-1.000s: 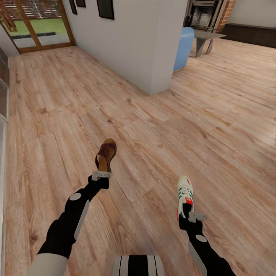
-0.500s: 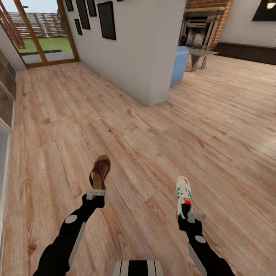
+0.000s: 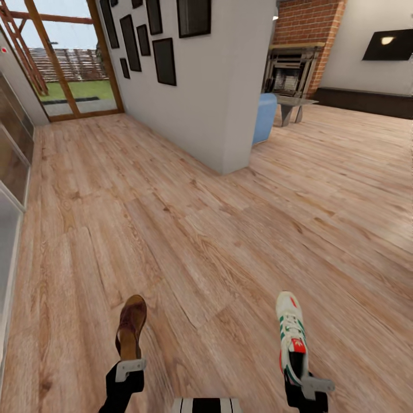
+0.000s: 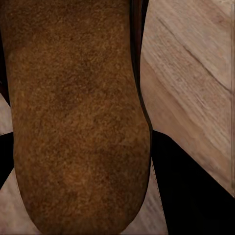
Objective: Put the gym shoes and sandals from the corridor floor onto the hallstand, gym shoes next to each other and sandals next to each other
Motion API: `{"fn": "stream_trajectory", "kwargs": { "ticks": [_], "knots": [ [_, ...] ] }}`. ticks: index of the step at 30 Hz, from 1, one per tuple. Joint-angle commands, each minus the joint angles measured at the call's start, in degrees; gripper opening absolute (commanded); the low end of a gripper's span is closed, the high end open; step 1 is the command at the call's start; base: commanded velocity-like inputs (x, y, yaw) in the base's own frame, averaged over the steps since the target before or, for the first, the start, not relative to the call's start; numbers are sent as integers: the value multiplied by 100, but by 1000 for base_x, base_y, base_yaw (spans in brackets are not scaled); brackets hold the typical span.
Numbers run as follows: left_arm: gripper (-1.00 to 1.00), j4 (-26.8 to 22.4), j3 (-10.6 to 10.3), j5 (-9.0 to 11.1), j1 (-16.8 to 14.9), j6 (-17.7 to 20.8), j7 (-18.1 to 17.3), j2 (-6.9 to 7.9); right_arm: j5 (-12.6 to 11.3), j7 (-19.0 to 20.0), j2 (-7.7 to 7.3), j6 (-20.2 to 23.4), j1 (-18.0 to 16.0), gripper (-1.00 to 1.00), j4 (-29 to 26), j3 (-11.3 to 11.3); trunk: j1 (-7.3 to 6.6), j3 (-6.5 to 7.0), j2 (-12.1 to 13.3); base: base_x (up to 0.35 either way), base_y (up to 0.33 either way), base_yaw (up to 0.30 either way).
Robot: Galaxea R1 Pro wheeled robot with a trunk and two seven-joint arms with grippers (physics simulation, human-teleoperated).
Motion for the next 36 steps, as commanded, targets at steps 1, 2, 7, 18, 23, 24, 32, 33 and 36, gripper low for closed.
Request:
{"fn": "stream_trajectory", "kwargs": {
  "ticks": [1, 2, 7, 18, 23, 24, 32, 33, 36],
  "knots": [
    [-100, 74, 32, -55, -3, -95, 2, -18, -55, -32, -6, -108, 4, -100, 55, 51, -3, 28, 0, 0, 0, 0],
    [-100, 118, 35, -55, -3, -141, 2, -25, -48, -32, -6, -161, 9, -100, 86, 53, -6, 60, 2, 0, 0, 0],
    [-100, 206, 36, -44, -2, -208, 3, -14, -48, -30, 6, -253, 16, -100, 289, 57, -19, 215, 8, 0, 0, 0],
    [-100, 214, 23, -47, -2, -205, 3, 0, -54, -50, 56, -272, 17, -100, 414, 62, -260, 437, 448, 0, 0, 0],
    [-100, 213, 25, -47, -2, -204, 3, 2, -54, -57, 57, -273, 17, -100, 415, 60, -348, 509, 609, 0, 0, -72],
    [-100, 210, 27, -44, -2, -211, 3, 2, -54, -58, 57, -273, 17, -100, 418, 61, -348, 509, 609, 0, 0, -200],
    [-100, 205, 21, -30, -2, -262, -5, -4, -54, -59, 57, -281, 17, -100, 424, 57, -348, 509, 609, 0, 0, -250],
    [-100, 204, 20, -30, -2, -264, -5, -4, -54, -60, 57, -281, 17, -100, 424, 56, -348, 509, 609, 0, 0, -264],
    [-100, 198, -3, -30, -2, -266, -9, -6, -59, -65, 51, -281, 17, -100, 424, 56, -348, 514, 609, 0, 0, -270]
  ]
}}
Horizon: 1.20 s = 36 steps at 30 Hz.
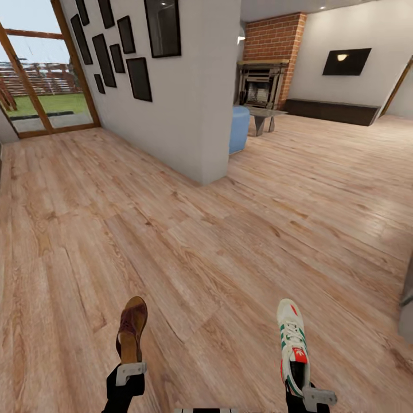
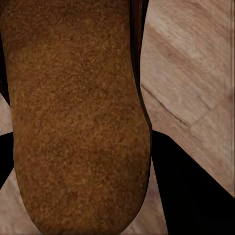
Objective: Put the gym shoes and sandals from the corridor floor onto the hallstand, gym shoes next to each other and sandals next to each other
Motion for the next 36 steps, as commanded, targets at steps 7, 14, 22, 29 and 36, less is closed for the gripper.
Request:
{"fn": "stream_trajectory", "kwargs": {
  "ticks": [7, 14, 22, 29, 36],
  "knots": [
    [-100, -17, 4, -61, -1, -26, -4, -8, -57, -28, -9, -21, -5, -100, 4, 49, -1, 25, -2, -37, -117, -279],
    [-100, -20, -6, -84, -1, -26, -5, -14, -57, -28, -9, -21, -5, -100, 4, 49, -1, 57, -2, -40, -259, -281],
    [-100, -44, -7, -80, -1, -34, -5, -13, -57, -28, -9, -21, -5, -100, 4, 49, -1, 94, -2, -167, -232, -281],
    [-100, -46, 6, -75, -1, -31, -3, -11, -58, -28, -9, -21, -5, -100, 4, 45, -1, 125, -2, -235, -205, -281],
    [-100, -16, 45, -62, -1, -26, 4, -1, -69, -31, -9, -21, -5, -100, 4, 40, -1, 150, -2, -63, -214, -282]
  ]
}}
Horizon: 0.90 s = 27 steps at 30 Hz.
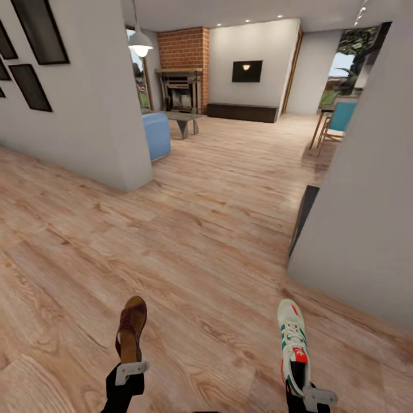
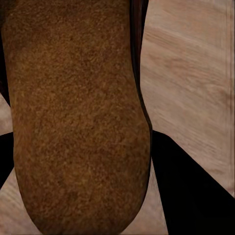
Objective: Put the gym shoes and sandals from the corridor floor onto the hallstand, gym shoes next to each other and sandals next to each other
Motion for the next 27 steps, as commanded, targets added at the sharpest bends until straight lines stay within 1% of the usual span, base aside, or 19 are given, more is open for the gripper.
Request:
{"fn": "stream_trajectory", "kwargs": {
  "ticks": [1, 8, 19, 27],
  "knots": [
    [-100, 1, 27, -63, -1, -16, -2, -6, -56, -27, -5, -21, -5, -100, 4, 50, -1, -1, -2, -8, -73, -287],
    [-100, -16, -51, -101, -1, -15, -7, -5, -76, -30, -5, -21, -5, -100, 0, 38, -1, 3, -2, -2, -17, -297],
    [-100, -10, 6, -123, -1, -15, -7, 19, -87, -30, -27, -21, -5, -100, -13, 24, -1, 4, -2, 0, 0, -300],
    [-100, -6, -21, -115, -1, -15, -15, 13, -92, -30, -19, -21, -5, -100, -5, 23, -1, 4, -2, 0, 0, -300]
  ]
}}
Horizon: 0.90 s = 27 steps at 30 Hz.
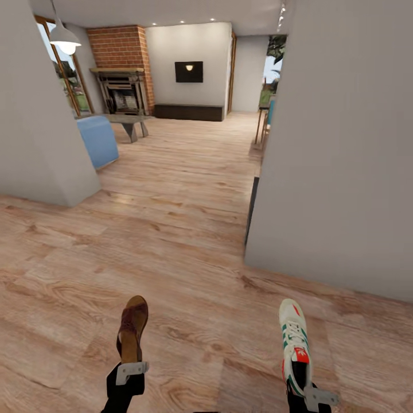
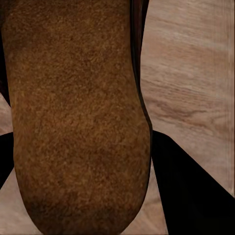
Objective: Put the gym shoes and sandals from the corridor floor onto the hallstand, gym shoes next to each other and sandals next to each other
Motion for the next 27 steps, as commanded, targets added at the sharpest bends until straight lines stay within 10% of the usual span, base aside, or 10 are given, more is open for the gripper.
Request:
{"fn": "stream_trajectory", "kwargs": {
  "ticks": [1, 27],
  "knots": [
    [-100, -1, 24, -58, -1, -17, -1, -9, -57, -24, 0, -22, -5, -100, 4, 48, -1, -4, -2, 0, 0, -300],
    [-100, -54, 60, -61, -1, -17, 8, -5, -48, -24, 13, -16, -5, -100, 16, 48, -1, -4, -2, 0, -223, -300]
  ]
}}
